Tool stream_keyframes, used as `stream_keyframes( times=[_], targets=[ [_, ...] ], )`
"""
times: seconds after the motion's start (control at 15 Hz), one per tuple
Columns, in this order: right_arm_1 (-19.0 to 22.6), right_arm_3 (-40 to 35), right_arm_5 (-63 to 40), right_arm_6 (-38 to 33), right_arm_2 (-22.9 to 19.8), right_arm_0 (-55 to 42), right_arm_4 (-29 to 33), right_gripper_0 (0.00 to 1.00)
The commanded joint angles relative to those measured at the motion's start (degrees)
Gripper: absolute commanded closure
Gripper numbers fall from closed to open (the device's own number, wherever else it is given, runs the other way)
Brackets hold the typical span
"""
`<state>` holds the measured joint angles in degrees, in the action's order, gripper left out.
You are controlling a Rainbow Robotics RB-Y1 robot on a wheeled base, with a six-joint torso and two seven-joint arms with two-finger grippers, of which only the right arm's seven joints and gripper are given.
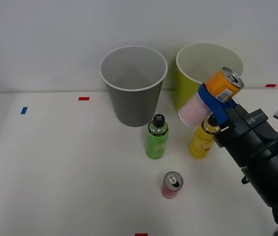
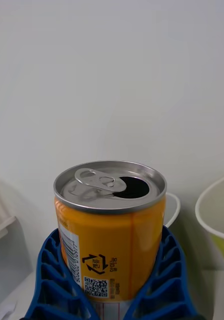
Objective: Put cans in the gray bin, plastic bottles in the light green bin
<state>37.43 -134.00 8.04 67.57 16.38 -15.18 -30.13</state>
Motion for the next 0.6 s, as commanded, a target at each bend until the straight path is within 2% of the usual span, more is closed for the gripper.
stream_keyframes(
  times=[0.07, 0.27, 0.6],
  targets=[
    [-6.6, 0.0, -12.3, 0.0, -0.1, 9.5, 0.2, 1.0],
    [-12.7, 2.0, -22.0, -0.3, -0.7, 18.3, 0.3, 1.0],
    [-20.7, 17.5, -21.1, 1.2, 0.8, 32.5, 1.4, 1.0]
  ],
)
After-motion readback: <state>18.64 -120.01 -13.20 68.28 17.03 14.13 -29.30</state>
